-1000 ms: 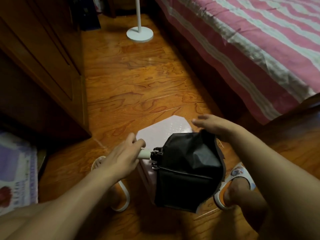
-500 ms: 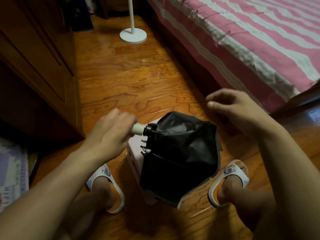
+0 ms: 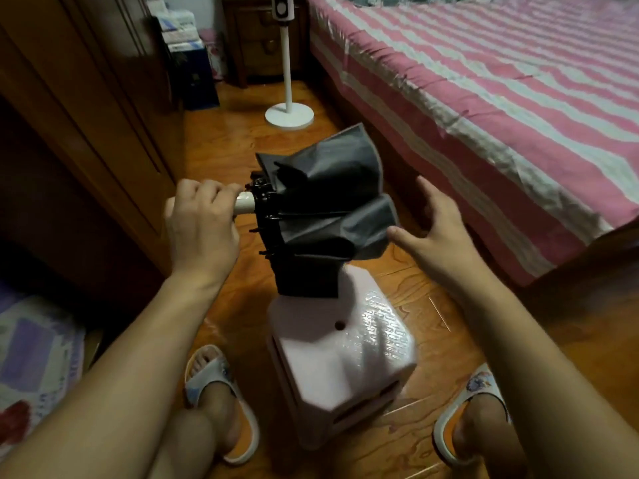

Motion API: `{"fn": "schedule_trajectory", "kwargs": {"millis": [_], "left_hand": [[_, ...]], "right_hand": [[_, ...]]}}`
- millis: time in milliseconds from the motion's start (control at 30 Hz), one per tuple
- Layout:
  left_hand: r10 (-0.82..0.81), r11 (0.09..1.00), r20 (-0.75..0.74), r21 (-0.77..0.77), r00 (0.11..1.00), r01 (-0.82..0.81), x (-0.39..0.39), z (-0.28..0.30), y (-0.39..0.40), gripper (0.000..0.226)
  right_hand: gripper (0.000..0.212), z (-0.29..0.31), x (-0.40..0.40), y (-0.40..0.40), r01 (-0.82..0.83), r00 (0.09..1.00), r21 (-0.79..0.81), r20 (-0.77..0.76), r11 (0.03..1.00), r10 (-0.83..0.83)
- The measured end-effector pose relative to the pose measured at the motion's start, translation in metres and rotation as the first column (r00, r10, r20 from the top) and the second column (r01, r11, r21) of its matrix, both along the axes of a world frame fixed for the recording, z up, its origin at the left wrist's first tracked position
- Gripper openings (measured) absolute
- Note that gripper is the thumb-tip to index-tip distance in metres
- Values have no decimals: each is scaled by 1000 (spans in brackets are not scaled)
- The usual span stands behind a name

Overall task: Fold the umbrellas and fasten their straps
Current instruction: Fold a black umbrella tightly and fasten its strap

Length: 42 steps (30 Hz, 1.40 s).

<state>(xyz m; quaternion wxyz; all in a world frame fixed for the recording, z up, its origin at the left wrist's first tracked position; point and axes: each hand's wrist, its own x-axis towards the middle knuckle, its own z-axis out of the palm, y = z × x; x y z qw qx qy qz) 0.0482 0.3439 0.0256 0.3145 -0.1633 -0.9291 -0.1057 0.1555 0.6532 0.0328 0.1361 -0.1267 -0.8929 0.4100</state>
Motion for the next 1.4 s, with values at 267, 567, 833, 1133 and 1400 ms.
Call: {"fn": "schedule_trajectory", "kwargs": {"millis": [267,567,833,1133,1400], "left_hand": [[-36,999,561,4,827,41,39,-98,-10,41],[-106,994,737,66,667,85,59,-123,-15,41],[-155,979,645,203,748,28,69,-89,-4,43],[-283,954,757,157,589,257,135,-109,3,34],[-348,936,935,351,-73,22,118,-115,3,34]], "right_hand": [[43,-76,26,-6,194,776,-421,618,886,124],[50,-63,68,-2,222,849,-522,519,823,100],[22,10,95,4,177,930,-431,368,885,-7],[24,-14,156,20,285,862,-521,506,804,22],[21,-36,130,26,276,913,-694,406,665,45]]}}
